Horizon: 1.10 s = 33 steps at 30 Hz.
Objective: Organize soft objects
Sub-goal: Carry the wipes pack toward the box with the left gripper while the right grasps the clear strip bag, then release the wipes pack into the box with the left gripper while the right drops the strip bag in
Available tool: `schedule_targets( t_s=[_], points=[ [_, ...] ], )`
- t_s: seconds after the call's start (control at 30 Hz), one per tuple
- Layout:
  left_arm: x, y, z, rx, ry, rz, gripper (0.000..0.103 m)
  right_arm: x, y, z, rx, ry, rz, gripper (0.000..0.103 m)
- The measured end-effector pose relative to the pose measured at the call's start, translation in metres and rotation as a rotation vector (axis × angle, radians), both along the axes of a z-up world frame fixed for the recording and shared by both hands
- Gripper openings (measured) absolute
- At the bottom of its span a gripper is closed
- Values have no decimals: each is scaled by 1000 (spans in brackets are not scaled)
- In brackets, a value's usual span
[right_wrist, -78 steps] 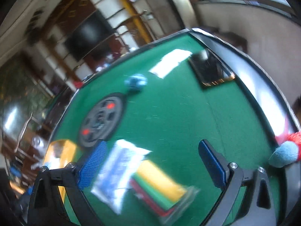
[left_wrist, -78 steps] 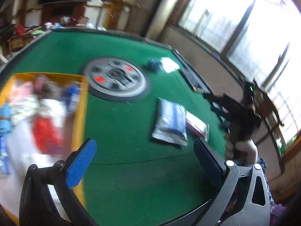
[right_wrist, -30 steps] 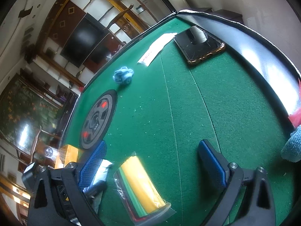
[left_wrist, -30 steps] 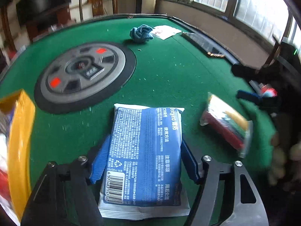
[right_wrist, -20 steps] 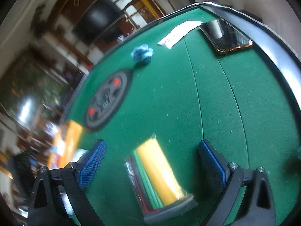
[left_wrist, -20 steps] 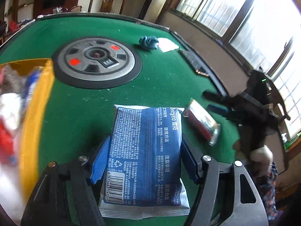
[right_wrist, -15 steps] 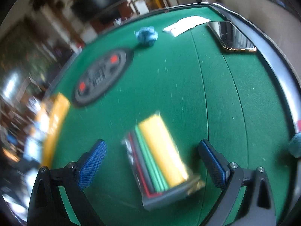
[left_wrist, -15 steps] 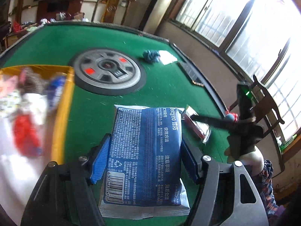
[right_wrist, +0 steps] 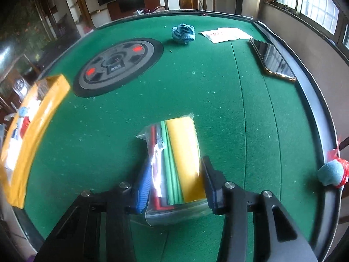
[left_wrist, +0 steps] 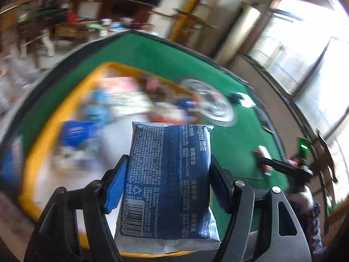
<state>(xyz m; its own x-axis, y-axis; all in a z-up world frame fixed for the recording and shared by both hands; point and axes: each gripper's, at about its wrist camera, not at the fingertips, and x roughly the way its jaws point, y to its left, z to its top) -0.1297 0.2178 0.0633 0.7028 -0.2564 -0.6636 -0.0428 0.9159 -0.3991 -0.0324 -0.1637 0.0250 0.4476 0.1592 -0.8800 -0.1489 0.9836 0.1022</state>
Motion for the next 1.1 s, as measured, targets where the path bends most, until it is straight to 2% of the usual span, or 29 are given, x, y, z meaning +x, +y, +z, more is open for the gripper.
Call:
schedule_targets(
  t_s=[0.2, 0.3, 0.4, 0.5, 0.53, 0.57, 0.73, 0.8, 0.97, 1.1],
  points=[
    [-18, 66, -31, 12, 111, 223, 69, -13, 12, 18, 109, -24, 23, 38],
    [-23, 81, -41, 21, 139, 289, 70, -18, 30, 34, 149, -40, 69, 38],
    [-16, 85, -44, 52, 147, 312, 74, -24, 58, 51, 195, -56, 143, 38],
    [0, 81, -56, 73, 204, 275, 80, -27, 90, 61, 236, -55, 214, 38],
    [4, 75, -57, 114, 207, 275, 80, -28, 105, 64, 258, -48, 247, 38],
    [6, 72, -55, 115, 203, 267, 80, -29, 118, 67, 274, -42, 275, 38],
    [-11, 89, -48, -56, 112, 298, 80, -41, 191, 71, 342, 14, 444, 38],
    [-22, 98, -42, -96, 82, 321, 80, -50, 224, 69, 366, 52, 522, 38],
    [-46, 116, -32, -147, 18, 372, 80, -70, 293, 47, 417, 183, 673, 38],
    [-52, 122, -31, -149, 5, 383, 80, -73, 329, 18, 356, 256, 700, 38]
  ],
)
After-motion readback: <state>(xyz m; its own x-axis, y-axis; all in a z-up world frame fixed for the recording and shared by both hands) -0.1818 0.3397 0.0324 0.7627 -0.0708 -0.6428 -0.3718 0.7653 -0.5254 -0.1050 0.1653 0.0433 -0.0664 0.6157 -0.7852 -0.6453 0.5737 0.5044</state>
